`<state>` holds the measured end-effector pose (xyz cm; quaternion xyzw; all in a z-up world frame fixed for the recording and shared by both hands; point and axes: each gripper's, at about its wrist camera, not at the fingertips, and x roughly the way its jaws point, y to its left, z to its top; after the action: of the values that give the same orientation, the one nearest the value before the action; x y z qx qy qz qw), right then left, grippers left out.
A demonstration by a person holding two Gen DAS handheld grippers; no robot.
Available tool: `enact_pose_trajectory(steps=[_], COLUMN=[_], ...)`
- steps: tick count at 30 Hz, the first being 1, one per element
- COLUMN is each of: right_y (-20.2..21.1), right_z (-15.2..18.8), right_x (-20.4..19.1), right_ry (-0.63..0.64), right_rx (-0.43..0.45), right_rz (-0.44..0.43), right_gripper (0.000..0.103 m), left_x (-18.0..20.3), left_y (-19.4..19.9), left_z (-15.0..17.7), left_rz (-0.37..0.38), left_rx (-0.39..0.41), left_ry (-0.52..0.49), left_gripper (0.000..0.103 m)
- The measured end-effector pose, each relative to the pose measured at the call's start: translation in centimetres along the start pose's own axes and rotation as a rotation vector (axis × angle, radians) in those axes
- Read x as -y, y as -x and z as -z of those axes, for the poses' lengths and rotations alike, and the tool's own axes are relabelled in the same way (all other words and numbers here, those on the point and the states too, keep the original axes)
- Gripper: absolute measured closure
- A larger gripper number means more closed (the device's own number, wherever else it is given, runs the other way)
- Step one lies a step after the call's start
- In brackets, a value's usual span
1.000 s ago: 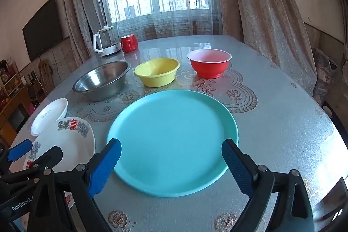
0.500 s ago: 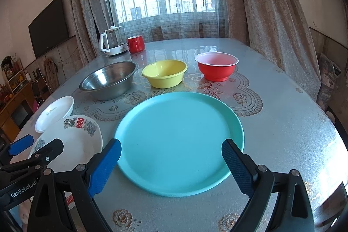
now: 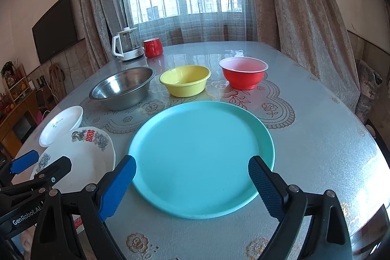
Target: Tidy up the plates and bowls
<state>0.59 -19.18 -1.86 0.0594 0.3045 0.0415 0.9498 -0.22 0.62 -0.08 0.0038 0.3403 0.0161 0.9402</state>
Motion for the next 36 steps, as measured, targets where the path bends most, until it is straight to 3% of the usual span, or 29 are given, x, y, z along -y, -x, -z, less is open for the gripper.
enact_pose_trajectory(steps=[36], right_y=[0.25], right_z=[0.01], right_x=[0.0], right_ry=[0.002], right_rx=[0.005], right_rz=[0.005], right_gripper=[0.008], left_x=[0.48], left_y=[0.43], left_z=[0.1], left_rz=[0.006], left_rx=[0.005], left_ry=[-0.031], left_gripper=[0.018])
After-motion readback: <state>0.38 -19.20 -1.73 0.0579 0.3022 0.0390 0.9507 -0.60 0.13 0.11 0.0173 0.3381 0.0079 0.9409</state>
